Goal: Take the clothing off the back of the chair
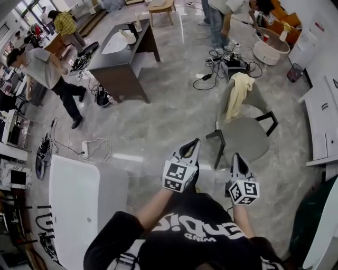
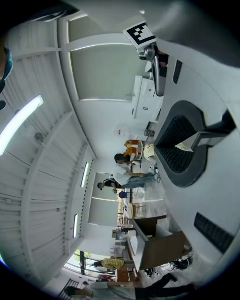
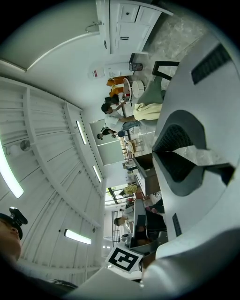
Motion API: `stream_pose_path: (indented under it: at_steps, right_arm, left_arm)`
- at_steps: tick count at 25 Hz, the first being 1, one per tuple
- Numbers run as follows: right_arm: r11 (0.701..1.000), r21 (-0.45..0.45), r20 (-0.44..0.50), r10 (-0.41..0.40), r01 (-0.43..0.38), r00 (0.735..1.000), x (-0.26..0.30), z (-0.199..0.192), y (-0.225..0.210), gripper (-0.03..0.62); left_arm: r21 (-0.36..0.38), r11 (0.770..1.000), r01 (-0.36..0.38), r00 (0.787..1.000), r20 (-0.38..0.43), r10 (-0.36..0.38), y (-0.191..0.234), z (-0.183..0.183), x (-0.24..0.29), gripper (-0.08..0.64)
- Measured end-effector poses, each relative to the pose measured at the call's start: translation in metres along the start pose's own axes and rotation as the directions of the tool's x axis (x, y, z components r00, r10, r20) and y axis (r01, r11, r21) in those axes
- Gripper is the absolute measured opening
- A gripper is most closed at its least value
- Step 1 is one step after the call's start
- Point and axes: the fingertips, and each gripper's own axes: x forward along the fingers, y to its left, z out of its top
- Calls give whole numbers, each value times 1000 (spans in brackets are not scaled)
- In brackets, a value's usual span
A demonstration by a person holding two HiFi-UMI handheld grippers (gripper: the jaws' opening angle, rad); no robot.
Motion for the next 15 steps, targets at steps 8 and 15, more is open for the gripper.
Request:
stream_pose_path:
  at_steps: [8,15]
  right_arm:
    - [1000,-7,4,-29,29,1000,92,39,-38,14]
    - [997,-6,30,-82,82,996,175,82,-69,14]
  left_arm:
    - [5,999,49,999,1,-49,46,29,97,15]
    - [5,991,130,991,4,-131,86,65,182,15]
